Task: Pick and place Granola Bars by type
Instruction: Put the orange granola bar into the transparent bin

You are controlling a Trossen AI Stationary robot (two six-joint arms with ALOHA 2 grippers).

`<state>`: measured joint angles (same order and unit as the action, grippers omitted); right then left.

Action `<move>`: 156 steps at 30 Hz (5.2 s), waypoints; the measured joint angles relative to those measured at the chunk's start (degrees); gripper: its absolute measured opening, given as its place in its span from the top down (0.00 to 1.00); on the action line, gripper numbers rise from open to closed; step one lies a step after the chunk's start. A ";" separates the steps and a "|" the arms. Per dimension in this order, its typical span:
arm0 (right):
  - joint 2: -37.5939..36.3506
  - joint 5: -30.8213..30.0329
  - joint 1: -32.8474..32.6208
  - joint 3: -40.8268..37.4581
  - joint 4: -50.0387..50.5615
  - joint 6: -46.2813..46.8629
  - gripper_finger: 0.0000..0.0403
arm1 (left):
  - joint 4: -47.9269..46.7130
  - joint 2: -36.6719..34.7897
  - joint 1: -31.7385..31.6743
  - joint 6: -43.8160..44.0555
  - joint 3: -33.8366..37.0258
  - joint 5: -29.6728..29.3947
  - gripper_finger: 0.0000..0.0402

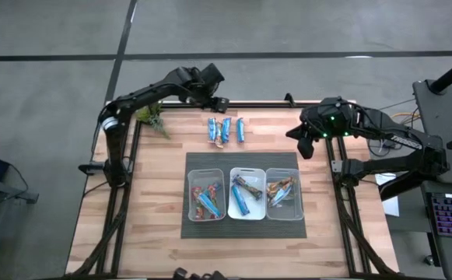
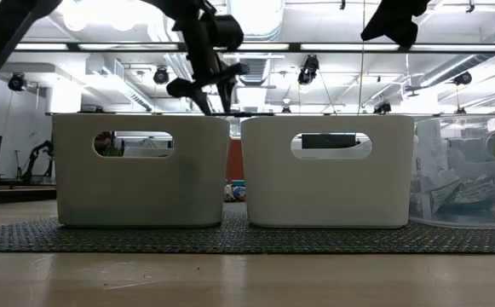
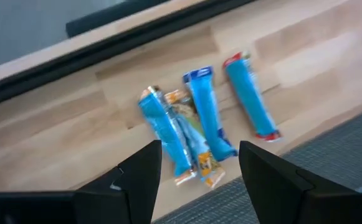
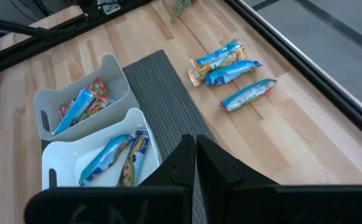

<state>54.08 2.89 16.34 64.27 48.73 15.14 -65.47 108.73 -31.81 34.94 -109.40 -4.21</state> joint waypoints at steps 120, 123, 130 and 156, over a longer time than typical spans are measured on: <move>0.11 5.14 -0.07 -2.29 0.53 7.40 0.98 | 15.95 12.67 -2.02 -121.85 16.99 10.64 0.64; 0.11 5.14 -0.07 -2.29 0.53 7.40 0.98 | 16.00 13.10 -1.80 -121.64 17.24 10.52 0.70; 0.11 5.12 -0.07 -2.29 0.53 7.16 0.98 | 16.06 13.22 -0.86 -120.97 17.55 9.86 0.77; 0.10 5.11 -0.07 -2.29 0.50 5.76 0.98 | 4.69 13.27 -0.18 -112.21 8.76 4.18 0.91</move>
<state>54.19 8.00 16.27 61.98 49.23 20.90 -60.78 121.99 -32.00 -77.26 -100.65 -0.03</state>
